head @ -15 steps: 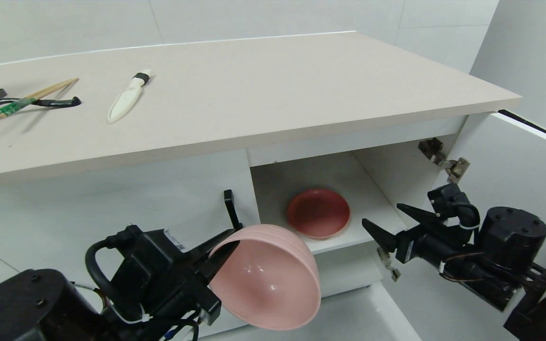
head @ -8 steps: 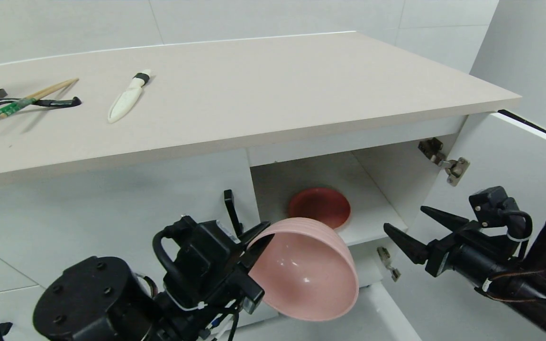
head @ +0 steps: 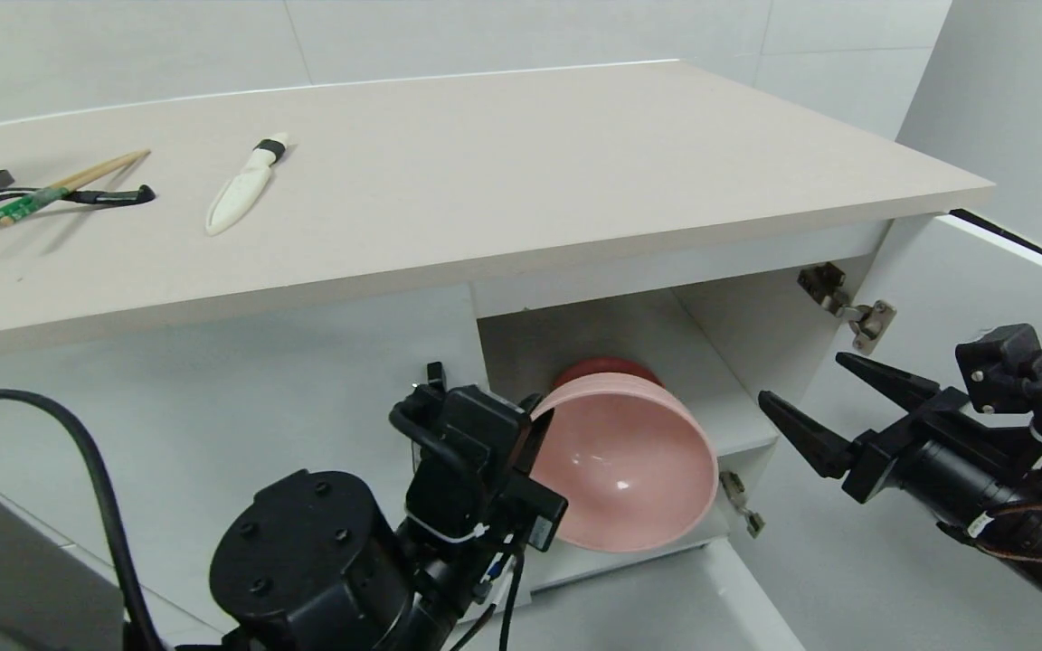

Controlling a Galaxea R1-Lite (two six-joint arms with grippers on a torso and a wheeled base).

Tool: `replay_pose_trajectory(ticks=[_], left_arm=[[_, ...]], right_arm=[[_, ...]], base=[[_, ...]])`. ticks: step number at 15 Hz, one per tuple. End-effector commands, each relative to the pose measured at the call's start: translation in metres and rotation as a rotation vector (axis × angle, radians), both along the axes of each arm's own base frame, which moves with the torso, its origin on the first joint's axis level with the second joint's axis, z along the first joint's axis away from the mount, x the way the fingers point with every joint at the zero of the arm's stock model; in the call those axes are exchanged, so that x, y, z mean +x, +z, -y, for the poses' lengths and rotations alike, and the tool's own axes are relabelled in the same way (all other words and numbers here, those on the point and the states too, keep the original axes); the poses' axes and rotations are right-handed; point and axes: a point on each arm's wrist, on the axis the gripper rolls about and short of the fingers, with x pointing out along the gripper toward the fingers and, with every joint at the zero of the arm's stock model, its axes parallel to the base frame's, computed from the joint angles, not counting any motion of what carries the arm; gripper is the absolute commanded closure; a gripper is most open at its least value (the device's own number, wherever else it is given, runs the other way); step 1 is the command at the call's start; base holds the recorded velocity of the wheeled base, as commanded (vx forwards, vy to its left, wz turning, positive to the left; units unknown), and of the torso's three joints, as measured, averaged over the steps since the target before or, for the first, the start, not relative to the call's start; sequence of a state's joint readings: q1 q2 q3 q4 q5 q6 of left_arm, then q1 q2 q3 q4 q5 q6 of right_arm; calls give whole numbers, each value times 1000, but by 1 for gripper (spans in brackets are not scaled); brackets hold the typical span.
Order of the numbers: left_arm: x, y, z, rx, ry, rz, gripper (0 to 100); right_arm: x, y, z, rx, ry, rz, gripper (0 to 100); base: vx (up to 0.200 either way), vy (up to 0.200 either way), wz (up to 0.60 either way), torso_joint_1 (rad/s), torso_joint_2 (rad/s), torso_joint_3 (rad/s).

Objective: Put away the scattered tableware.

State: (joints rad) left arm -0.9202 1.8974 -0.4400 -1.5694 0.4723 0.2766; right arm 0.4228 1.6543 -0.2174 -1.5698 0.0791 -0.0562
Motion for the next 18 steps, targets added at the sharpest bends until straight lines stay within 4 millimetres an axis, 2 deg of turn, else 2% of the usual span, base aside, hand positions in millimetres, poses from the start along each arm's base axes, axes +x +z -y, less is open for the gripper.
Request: replay_pose_trajectory(ticks=[1, 4, 8, 12, 16, 18], left_arm=[[2, -4, 14, -20, 18, -7, 100], [6, -13, 21, -13, 91, -30, 100], [13, -25, 29, -1, 138, -48, 100], [30, -20, 48, -149, 261, -44, 100], [29, -20, 49, -154, 267, -45, 100], [13, -17, 63, -165, 208, -44, 100]], right_arm=[[0, 3, 0, 5, 1, 15, 0], [-7, 12, 2, 20, 4, 50, 0], [-12, 10, -5, 17, 44, 42, 0], [-19, 5, -12, 7, 88, 18, 0], [-19, 3, -13, 5, 95, 12, 0], [-4, -11, -21, -17, 89, -46, 0]], base=[[0, 0, 0, 0, 0, 0], [0, 0, 0, 0, 0, 0], [0, 0, 0, 0, 0, 0], [0, 0, 0, 0, 0, 0], [0, 0, 0, 0, 0, 0], [0, 0, 0, 0, 0, 0]])
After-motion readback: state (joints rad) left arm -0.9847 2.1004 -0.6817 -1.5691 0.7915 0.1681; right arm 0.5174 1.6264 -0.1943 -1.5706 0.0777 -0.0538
